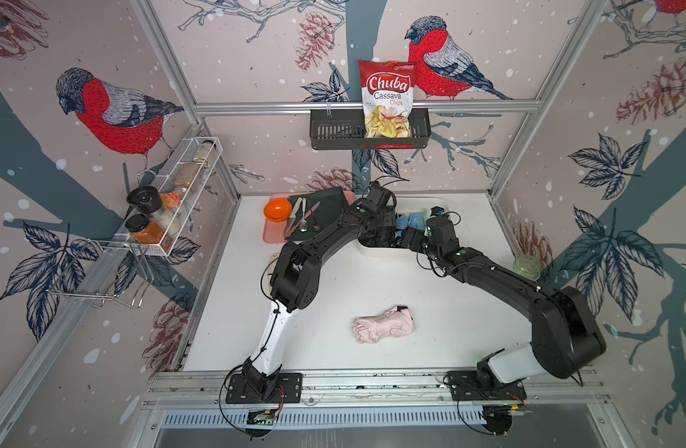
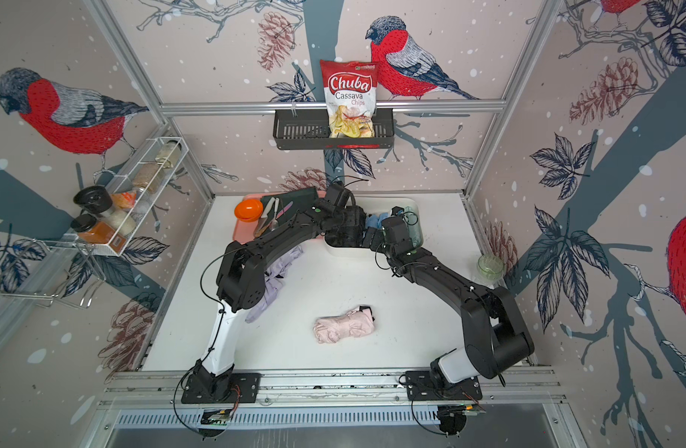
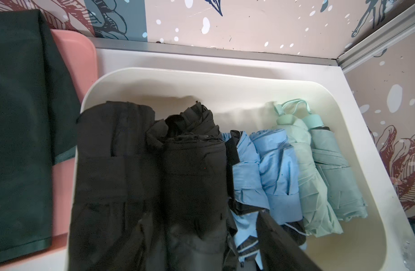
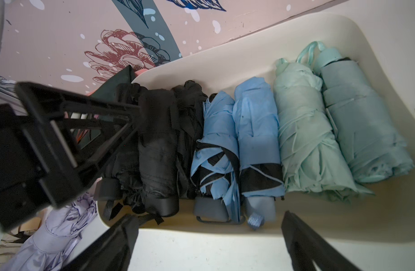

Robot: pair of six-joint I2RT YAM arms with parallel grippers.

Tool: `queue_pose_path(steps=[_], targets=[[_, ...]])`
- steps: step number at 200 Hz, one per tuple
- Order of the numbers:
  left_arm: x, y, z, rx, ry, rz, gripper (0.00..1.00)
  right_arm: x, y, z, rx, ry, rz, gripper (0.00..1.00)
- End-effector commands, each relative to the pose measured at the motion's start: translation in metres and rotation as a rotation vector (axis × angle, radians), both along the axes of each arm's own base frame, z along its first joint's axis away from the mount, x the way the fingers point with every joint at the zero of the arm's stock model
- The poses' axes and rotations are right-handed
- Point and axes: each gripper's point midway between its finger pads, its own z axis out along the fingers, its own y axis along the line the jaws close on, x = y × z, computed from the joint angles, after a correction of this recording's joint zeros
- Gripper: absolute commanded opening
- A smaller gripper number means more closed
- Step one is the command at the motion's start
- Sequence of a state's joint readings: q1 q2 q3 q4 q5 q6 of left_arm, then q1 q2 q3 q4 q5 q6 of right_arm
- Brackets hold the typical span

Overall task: Put the umbrella into the storage box
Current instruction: Place the umbrella in the storage box.

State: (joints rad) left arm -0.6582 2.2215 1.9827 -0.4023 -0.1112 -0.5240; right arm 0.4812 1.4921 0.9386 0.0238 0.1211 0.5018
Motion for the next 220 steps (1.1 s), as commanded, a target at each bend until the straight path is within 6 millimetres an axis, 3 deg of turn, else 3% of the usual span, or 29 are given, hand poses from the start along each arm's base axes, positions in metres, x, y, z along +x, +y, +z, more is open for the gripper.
queue_pose_path(steps=[1,10,29,49,72,131,157,185,220], targets=[[-0.004,0.002,0.021,-0.036,-0.039,0.006,0.7,0.007,0.014,0.01,0.028,-0.027,0.07,0.99],[-0.006,0.005,0.026,-0.044,-0.05,0.01,0.69,0.01,0.019,0.012,0.035,-0.031,0.09,0.94],[-0.01,0.016,0.035,-0.055,-0.077,0.033,0.68,0.021,0.031,0.015,0.043,-0.041,0.136,0.73],[-0.01,0.03,0.032,-0.071,-0.08,0.056,0.66,0.034,0.048,0.019,0.06,-0.053,0.199,0.53],[-0.013,0.042,0.025,-0.113,-0.063,0.059,0.64,0.05,0.067,0.017,0.08,-0.058,0.256,0.39],[-0.034,0.093,0.026,-0.115,-0.106,0.154,0.69,0.085,0.094,-0.018,0.076,0.021,0.299,0.37],[-0.048,0.118,0.023,-0.097,-0.109,0.2,0.78,0.099,0.098,-0.042,0.05,0.068,0.29,0.37],[-0.064,0.149,0.019,-0.076,-0.111,0.278,0.99,0.104,0.101,-0.061,0.049,0.106,0.284,0.36],[-0.083,0.186,0.009,-0.041,-0.097,0.366,0.99,0.107,0.096,-0.076,0.039,0.143,0.256,0.36]])
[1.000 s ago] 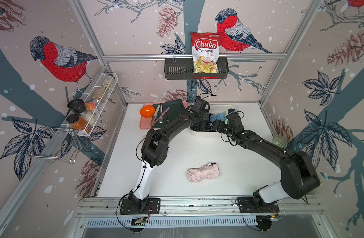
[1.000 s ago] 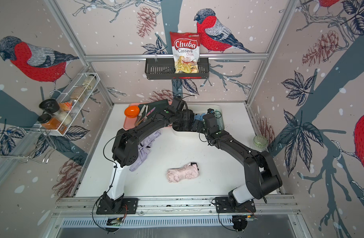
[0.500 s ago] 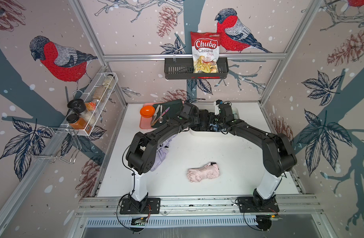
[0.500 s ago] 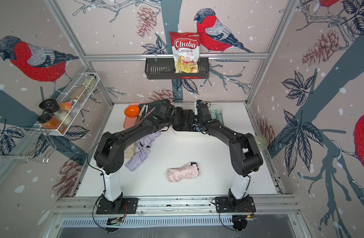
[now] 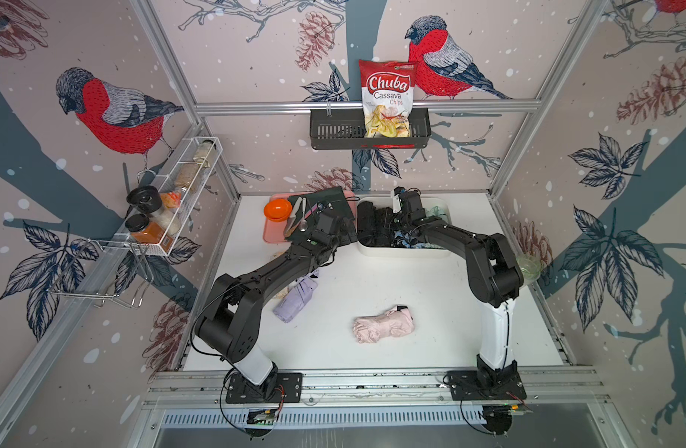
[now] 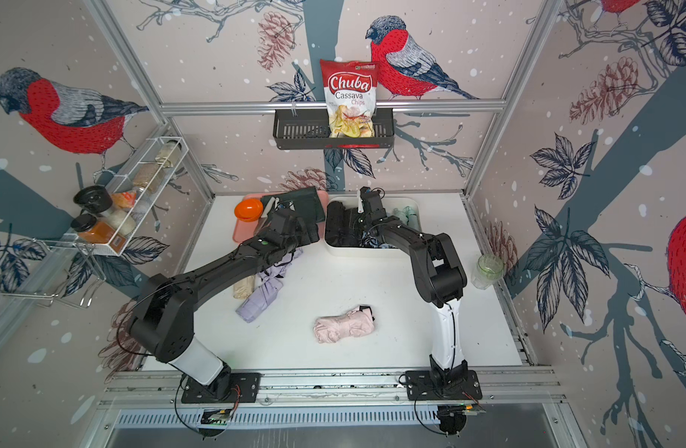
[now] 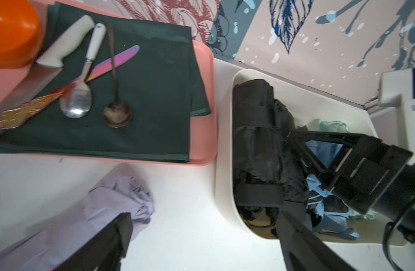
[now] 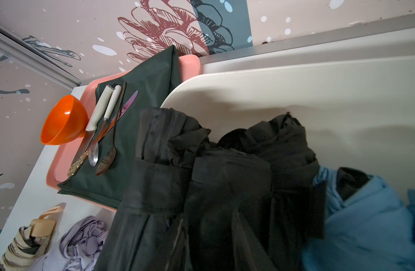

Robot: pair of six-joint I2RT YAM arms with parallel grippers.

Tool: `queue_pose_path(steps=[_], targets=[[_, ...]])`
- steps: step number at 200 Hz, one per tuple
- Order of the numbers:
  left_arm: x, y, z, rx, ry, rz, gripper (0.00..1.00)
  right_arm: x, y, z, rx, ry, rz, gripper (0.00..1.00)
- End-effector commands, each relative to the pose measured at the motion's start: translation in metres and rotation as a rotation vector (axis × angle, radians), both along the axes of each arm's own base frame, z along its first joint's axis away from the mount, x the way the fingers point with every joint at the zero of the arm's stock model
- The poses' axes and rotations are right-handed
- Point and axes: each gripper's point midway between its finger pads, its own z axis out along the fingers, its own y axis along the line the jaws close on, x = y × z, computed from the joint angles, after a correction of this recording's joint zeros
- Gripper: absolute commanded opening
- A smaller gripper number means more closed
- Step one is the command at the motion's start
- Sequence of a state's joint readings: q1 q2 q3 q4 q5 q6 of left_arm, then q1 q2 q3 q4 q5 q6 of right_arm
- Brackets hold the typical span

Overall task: Put the umbrella into the storage box
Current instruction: Place the umbrella in the storage box, then pick up the umbrella from the center of the board.

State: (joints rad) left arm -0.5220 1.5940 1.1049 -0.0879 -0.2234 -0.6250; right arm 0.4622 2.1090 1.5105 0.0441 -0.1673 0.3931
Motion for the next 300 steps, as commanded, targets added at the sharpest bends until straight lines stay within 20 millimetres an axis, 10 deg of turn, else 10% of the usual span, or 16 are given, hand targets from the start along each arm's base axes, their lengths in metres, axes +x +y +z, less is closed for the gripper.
queue_pose_path(steps=[1,81,147,300], targets=[[-0.003,0.023,0.004,0.011,-0.029,0.083,0.99,-0.007,-0.006,-0.025,-0.035,0.084,-0.019,0.36],[-0.039,0.079,-0.027,0.115,0.064,0.164,0.98,-0.014,-0.011,0.023,-0.024,0.013,-0.011,0.46],[-0.047,0.075,-0.038,0.244,0.137,-0.057,0.89,-0.043,-0.027,0.064,-0.009,-0.033,-0.035,0.56],[-0.022,0.081,-0.131,0.525,0.513,-0.182,0.82,-0.074,-0.061,0.072,-0.035,-0.062,-0.132,0.65]])
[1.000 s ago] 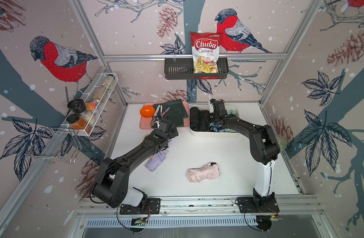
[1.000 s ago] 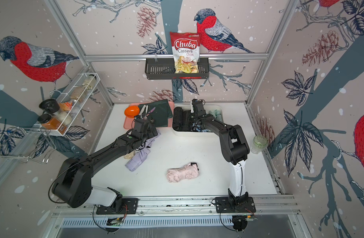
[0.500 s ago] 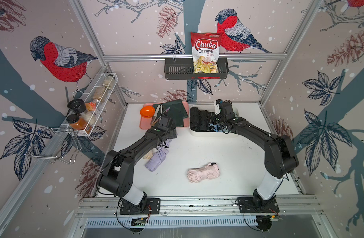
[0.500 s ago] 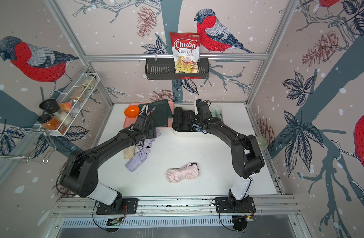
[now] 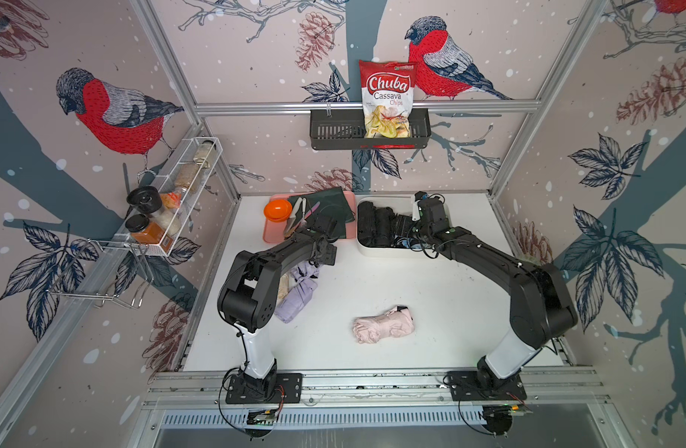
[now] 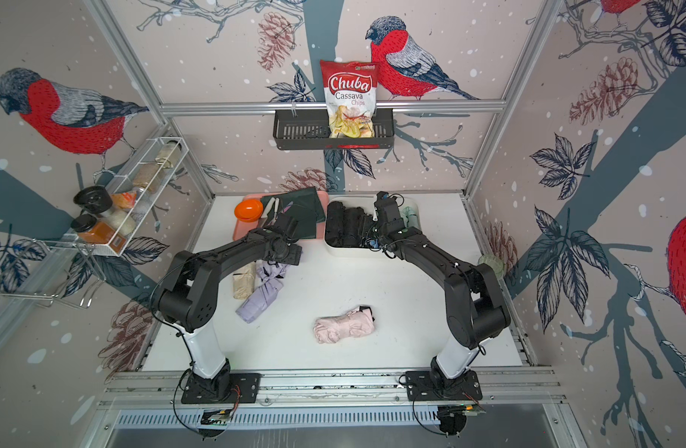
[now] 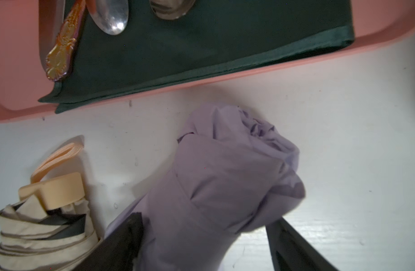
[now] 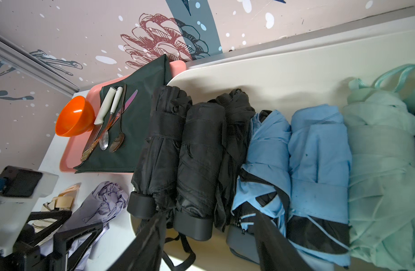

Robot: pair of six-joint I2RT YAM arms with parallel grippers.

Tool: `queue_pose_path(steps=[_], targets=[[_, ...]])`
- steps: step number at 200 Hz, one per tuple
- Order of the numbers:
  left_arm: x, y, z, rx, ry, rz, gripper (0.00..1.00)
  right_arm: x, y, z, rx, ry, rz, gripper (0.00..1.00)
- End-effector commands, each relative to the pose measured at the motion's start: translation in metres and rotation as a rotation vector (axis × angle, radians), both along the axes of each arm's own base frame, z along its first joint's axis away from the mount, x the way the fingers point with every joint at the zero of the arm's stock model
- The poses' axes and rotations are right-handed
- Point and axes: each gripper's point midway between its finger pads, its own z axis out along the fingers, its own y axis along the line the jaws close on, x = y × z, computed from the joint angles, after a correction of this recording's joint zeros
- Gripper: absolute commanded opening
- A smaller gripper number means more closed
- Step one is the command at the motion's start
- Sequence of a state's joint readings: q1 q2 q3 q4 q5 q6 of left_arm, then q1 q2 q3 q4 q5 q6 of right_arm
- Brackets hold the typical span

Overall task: Put the umbrella into the storage box
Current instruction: Pick up the umbrella from the center of the board.

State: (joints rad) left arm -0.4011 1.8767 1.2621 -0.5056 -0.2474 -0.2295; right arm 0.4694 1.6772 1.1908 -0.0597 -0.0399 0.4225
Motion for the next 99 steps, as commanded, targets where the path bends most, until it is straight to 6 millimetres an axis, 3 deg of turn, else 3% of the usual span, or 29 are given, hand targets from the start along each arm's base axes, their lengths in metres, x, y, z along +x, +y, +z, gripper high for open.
queue_pose_path(steps=[1,19,47,65,99], targets=[[-0.007,0.01,-0.013,0.03,0.06,0.014,0.82,0.004,-0.001,0.009,0.007,-0.035,-0.017,0.65],[-0.004,0.019,-0.02,0.046,0.069,0.038,0.77,0.005,-0.001,0.01,0.009,-0.038,-0.018,0.65],[-0.001,0.024,-0.022,0.052,0.068,0.055,0.6,0.005,-0.002,0.012,0.008,-0.043,-0.021,0.65],[0.001,0.022,-0.017,0.039,0.057,0.052,0.44,0.004,-0.003,0.014,0.008,-0.045,-0.024,0.65],[0.002,0.02,0.003,0.011,0.016,0.057,0.24,0.001,-0.004,0.018,0.012,-0.056,-0.026,0.65]])
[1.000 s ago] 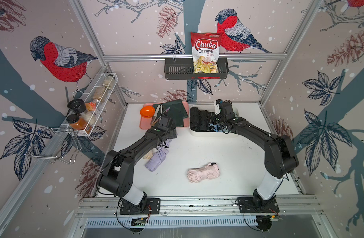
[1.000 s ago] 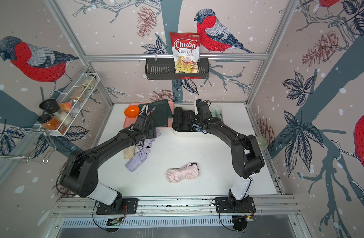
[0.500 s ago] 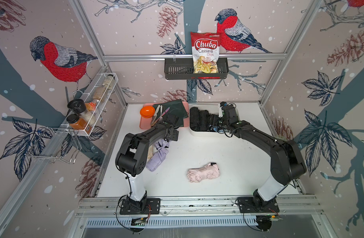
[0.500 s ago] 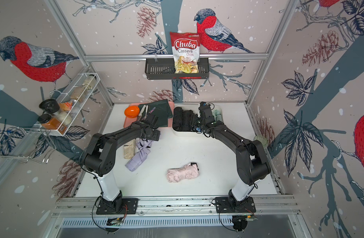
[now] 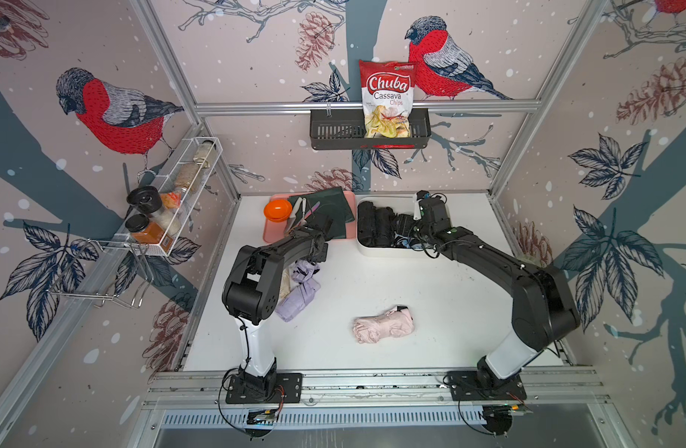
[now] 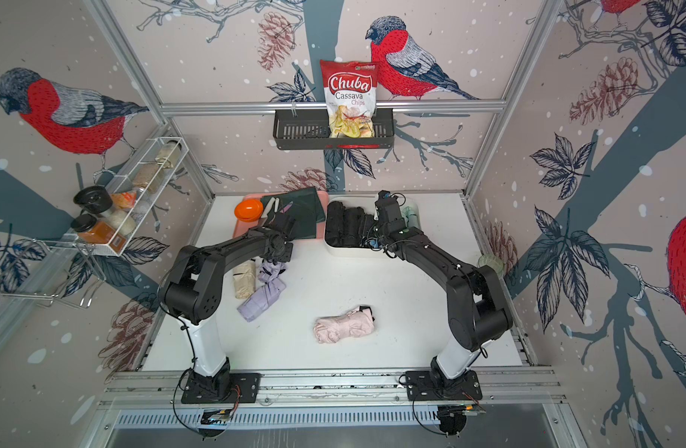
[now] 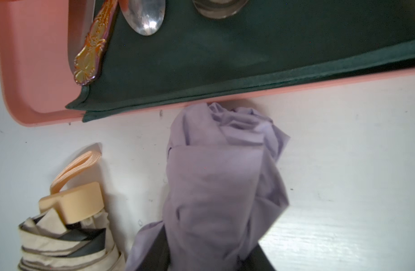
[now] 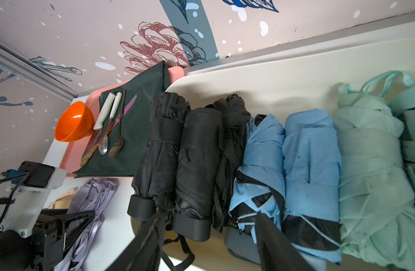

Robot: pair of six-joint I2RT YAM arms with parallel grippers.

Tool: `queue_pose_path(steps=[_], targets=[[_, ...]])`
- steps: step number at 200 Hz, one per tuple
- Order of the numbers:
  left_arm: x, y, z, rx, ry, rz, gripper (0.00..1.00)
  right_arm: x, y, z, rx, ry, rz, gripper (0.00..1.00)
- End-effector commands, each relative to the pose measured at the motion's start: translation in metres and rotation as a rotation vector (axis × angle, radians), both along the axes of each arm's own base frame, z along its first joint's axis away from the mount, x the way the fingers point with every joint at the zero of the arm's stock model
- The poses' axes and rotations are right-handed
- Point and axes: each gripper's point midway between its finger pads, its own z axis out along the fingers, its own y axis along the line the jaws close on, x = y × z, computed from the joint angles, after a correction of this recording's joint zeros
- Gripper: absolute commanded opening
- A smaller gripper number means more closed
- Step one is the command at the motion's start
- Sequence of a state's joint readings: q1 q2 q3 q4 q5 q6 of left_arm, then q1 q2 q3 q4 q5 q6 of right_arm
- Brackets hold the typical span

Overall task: Put the umbrella into the storage box
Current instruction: Pick up the umbrella from the center of the board, then place the umbrella in the storage box.

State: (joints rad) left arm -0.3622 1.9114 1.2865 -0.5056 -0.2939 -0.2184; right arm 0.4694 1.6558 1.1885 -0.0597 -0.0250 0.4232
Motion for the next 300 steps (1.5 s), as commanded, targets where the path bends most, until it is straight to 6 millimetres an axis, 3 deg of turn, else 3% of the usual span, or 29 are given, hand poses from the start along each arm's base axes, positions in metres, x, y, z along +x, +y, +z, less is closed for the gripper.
queue_pose_path(steps=[1,29,78,125,173,207,220,264,300], targets=[[-0.009,-0.002,0.008,-0.039,0.018,0.012,0.23,0.002,-0.001,0.01,0.011,-0.036,-0.014,0.65],[-0.011,-0.006,0.034,-0.096,-0.039,0.013,0.13,-0.003,-0.002,0.01,0.018,-0.041,-0.01,0.67],[-0.009,-0.032,0.099,-0.299,-0.208,-0.053,0.1,-0.017,0.001,0.01,0.042,-0.037,0.029,0.75],[-0.008,-0.088,0.166,-0.643,-0.372,-0.238,0.11,-0.047,0.016,0.026,0.154,-0.068,0.166,0.82],[-0.008,-0.157,0.213,-1.048,-0.369,-0.481,0.13,-0.086,0.037,0.051,0.317,-0.15,0.37,0.87],[-0.003,-0.182,0.229,-1.203,-0.348,-0.561,0.14,-0.106,0.047,0.062,0.395,-0.195,0.48,1.0],[-0.001,-0.189,0.23,-1.21,-0.342,-0.571,0.14,-0.109,0.052,0.065,0.409,-0.203,0.507,1.0],[0.002,-0.206,0.232,-1.277,-0.322,-0.576,0.15,-0.108,0.064,0.068,0.367,-0.245,0.525,1.0],[-0.002,-0.223,0.232,-1.315,-0.293,-0.612,0.16,-0.093,0.068,0.062,0.288,-0.25,0.468,1.0]])
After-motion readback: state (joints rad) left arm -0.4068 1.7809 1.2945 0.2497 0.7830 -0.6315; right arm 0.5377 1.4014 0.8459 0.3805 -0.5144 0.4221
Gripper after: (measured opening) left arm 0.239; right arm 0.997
